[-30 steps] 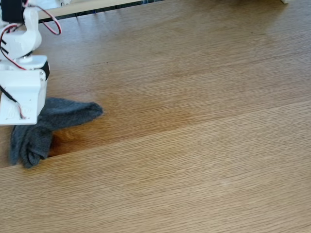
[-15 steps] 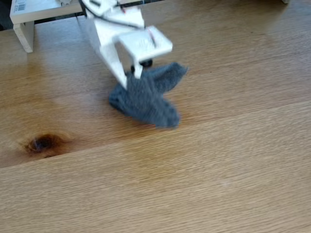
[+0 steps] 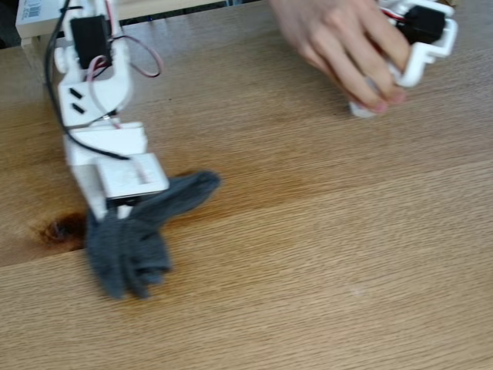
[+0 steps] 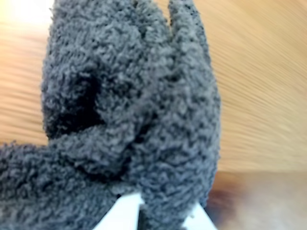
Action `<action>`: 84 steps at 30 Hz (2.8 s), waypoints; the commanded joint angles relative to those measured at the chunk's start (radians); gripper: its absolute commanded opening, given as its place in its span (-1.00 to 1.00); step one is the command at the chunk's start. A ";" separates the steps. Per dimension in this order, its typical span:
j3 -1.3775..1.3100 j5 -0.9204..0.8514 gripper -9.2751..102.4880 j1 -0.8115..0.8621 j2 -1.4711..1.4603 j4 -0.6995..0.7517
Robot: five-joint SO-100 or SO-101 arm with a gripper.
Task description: Clean the area in front of the robot
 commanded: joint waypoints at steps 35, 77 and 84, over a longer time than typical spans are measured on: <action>0.015 0.012 -0.84 0.449 1.095 1.180; 0.923 0.561 -0.84 -0.264 1.884 1.039; 1.253 0.497 -0.84 -0.229 2.347 1.233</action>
